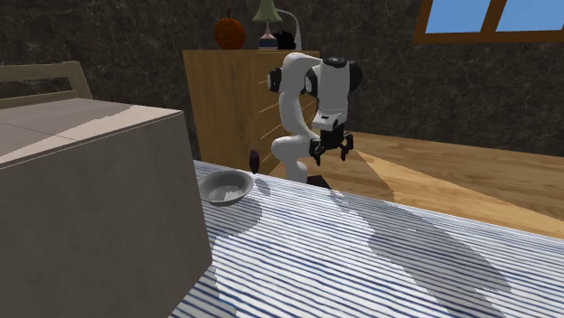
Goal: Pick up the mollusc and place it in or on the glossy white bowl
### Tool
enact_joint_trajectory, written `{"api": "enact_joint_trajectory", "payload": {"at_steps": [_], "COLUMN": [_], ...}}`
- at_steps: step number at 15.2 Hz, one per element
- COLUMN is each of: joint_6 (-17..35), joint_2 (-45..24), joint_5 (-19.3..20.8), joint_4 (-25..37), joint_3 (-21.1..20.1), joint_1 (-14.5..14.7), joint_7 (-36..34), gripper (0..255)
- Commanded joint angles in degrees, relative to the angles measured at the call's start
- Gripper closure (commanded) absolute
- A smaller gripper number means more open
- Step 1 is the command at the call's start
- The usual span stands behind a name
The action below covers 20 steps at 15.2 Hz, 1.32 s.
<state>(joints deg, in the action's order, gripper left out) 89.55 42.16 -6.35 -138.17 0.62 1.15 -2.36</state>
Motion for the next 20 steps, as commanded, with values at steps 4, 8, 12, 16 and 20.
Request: {"api": "enact_joint_trajectory", "payload": {"at_steps": [4,8,12,16,20], "joint_6": [-1.35,-2.70,-3.51,-3.82,-3.69], "joint_2": [1.06,1.62,1.21,-0.09,-2.21], "joint_5": [3.68,8.60,13.35,17.75,21.62], "joint_4": [0.24,1.36,3.36,6.22,9.90], "joint_3": [3.00,7.00,11.02,15.05,19.08], "joint_1": [-1.67,-3.82,-5.73,-7.27,-8.44], "joint_7": [3.72,8.83,14.04,19.29,24.59], "gripper": [0,0,0,0,0]}}
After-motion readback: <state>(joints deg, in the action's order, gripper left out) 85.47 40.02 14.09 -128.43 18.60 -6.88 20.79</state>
